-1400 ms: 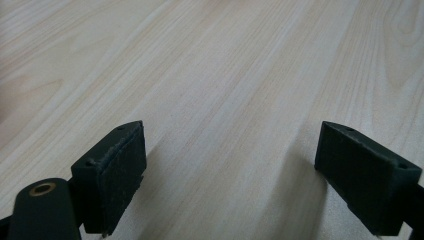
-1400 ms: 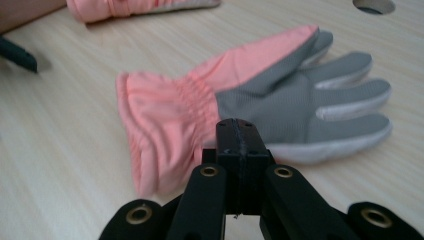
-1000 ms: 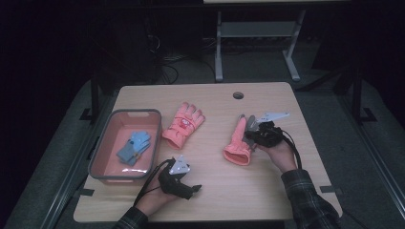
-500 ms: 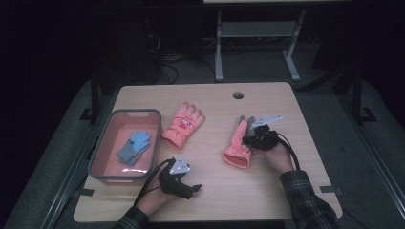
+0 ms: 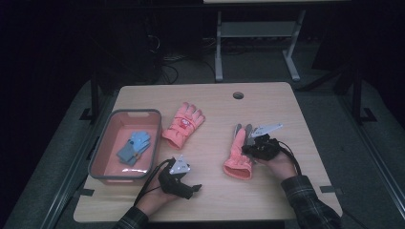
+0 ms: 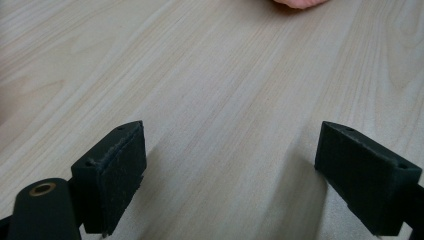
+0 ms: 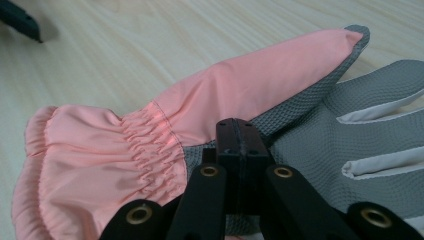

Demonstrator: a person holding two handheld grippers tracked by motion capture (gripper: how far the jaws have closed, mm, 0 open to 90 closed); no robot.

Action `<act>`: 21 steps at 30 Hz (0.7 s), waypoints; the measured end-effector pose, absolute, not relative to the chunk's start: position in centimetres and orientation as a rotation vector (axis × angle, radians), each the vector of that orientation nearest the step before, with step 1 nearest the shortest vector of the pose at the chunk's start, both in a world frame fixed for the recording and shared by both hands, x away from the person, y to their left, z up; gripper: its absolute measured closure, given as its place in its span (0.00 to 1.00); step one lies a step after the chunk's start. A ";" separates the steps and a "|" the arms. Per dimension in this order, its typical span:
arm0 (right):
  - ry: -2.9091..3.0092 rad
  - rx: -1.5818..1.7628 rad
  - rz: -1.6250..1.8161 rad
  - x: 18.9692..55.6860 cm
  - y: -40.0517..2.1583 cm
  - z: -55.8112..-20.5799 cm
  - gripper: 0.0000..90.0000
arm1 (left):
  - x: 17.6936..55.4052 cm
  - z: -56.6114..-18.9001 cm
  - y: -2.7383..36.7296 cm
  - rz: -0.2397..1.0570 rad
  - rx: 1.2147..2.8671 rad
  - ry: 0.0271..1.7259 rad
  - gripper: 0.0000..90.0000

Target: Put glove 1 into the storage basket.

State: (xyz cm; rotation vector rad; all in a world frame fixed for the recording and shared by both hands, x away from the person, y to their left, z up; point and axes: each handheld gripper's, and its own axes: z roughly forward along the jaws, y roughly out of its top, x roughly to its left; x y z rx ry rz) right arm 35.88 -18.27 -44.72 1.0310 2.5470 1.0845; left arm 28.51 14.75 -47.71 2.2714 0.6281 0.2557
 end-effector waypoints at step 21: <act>2.629 0.934 1.080 29.1 -18.3 -44.3 1.00 | 28.5 -47.8 14.7 0.258 2.262 0.632 0.14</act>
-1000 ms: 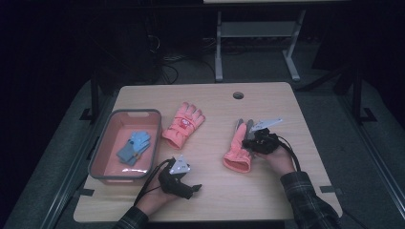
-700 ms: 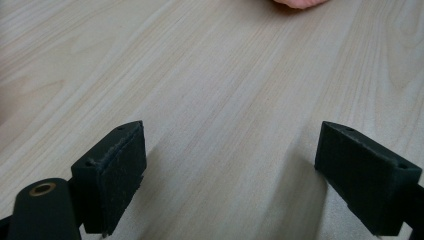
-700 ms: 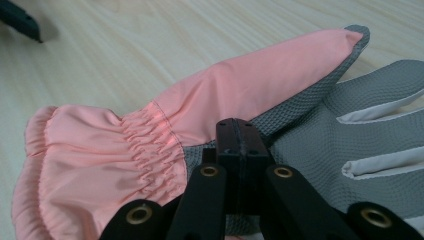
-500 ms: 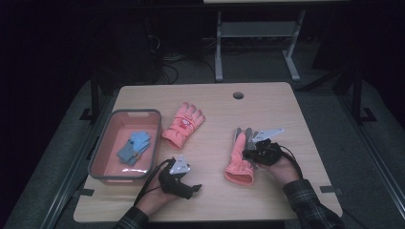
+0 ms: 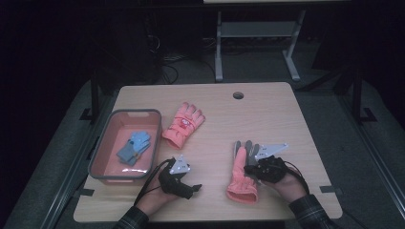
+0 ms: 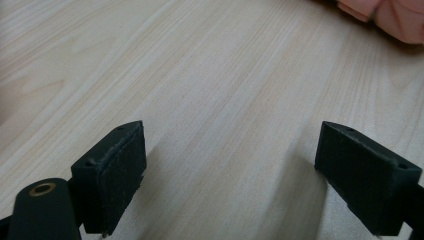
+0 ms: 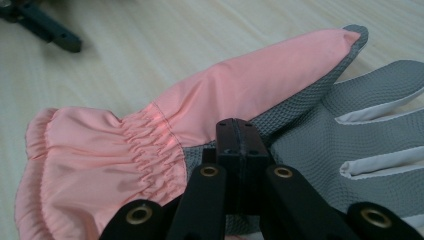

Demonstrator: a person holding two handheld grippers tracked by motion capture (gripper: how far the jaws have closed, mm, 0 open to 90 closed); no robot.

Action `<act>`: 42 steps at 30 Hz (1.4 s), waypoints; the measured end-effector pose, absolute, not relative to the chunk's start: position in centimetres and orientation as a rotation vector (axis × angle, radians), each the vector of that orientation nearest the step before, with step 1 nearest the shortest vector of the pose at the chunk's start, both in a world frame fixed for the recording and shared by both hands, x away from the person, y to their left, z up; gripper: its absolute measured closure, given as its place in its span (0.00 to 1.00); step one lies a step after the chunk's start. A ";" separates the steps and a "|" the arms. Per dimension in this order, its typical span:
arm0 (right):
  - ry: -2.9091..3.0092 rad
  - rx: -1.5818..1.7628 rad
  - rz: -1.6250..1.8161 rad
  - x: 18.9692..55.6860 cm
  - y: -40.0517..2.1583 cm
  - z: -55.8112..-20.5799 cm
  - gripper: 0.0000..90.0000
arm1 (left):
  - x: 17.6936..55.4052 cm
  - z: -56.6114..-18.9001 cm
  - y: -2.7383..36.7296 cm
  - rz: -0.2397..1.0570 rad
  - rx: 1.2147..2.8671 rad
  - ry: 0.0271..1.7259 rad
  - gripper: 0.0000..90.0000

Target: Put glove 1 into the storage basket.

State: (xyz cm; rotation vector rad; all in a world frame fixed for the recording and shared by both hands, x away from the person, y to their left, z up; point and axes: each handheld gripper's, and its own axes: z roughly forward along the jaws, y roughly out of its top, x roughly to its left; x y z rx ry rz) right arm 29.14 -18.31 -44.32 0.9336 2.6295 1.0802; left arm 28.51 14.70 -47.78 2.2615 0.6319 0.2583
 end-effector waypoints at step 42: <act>2.758 0.733 1.134 24.7 -16.7 -44.8 1.00 | 28.6 -47.8 14.7 0.264 2.265 0.626 0.14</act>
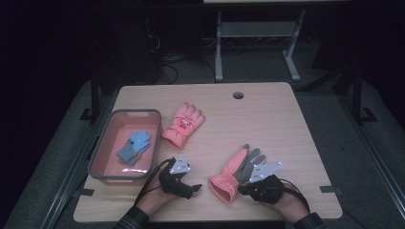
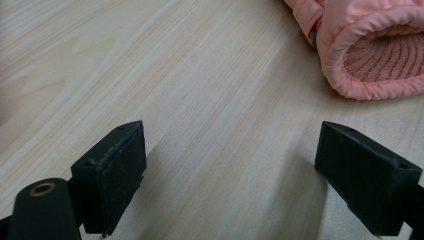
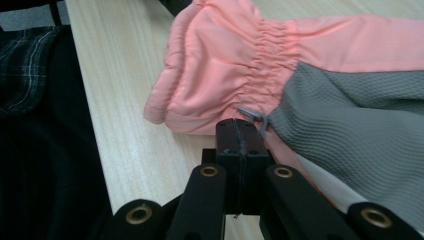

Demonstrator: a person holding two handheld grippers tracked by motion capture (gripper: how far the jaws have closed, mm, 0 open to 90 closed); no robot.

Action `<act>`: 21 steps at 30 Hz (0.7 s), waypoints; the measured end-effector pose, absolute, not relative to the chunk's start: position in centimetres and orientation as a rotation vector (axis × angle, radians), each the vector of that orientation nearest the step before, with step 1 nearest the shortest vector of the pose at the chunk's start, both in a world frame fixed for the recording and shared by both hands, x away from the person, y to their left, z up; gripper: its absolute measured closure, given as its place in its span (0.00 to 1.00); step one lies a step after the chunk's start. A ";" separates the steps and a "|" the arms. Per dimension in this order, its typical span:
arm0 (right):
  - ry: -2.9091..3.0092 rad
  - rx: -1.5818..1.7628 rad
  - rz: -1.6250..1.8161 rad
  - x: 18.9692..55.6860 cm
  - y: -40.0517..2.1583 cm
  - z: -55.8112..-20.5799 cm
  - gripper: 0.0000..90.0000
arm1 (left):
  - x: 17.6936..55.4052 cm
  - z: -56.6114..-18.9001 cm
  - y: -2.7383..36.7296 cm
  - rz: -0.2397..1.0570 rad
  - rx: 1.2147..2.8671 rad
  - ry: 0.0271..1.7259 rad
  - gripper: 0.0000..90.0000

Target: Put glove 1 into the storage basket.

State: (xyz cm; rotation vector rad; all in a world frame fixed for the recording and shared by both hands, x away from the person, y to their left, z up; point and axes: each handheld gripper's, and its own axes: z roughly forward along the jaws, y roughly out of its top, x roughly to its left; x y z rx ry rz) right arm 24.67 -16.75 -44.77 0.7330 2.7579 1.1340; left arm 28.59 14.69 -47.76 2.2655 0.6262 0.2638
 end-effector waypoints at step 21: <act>2.325 1.177 1.057 28.4 -26.9 -45.9 0.26 | 28.6 -47.7 14.6 0.266 2.271 0.631 0.15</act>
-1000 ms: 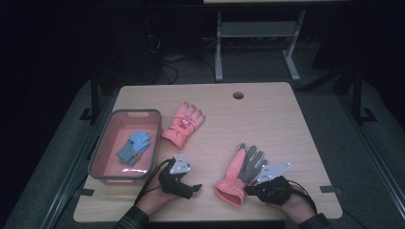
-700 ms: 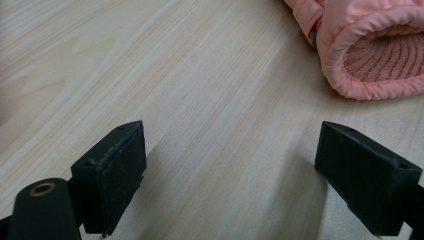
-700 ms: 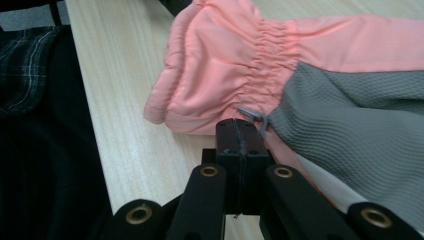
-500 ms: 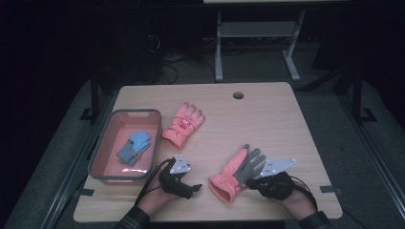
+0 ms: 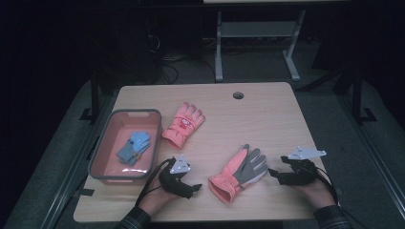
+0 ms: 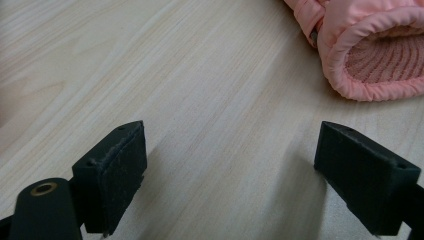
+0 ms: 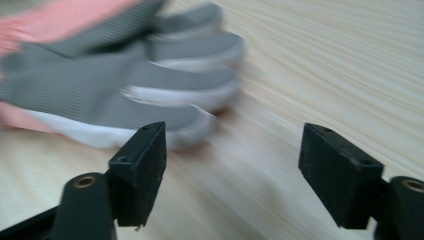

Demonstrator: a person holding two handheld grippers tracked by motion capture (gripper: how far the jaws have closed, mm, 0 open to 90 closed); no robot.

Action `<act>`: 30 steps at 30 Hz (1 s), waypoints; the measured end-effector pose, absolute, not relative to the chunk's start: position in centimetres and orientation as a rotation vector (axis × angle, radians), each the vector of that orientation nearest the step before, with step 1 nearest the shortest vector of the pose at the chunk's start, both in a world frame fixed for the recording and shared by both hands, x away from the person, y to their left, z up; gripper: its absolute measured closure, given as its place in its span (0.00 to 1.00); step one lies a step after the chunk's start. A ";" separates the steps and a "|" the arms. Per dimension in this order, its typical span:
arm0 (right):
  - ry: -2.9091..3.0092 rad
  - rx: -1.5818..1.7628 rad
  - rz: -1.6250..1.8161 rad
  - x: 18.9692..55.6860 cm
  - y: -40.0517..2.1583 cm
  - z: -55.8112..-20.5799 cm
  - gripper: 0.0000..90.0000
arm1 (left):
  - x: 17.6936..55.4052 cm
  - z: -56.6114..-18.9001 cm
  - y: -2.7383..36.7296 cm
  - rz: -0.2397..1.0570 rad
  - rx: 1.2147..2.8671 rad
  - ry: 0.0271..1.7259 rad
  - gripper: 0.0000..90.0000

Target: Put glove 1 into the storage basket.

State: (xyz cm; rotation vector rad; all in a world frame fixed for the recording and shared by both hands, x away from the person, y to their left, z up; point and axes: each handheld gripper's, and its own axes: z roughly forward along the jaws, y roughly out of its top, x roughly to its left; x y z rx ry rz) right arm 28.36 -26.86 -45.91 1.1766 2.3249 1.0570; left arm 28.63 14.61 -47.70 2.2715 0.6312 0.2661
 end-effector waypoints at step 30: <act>2.270 1.266 0.998 29.5 -28.4 -48.2 0.17 | 36.0 -41.1 11.2 0.473 2.189 0.925 0.78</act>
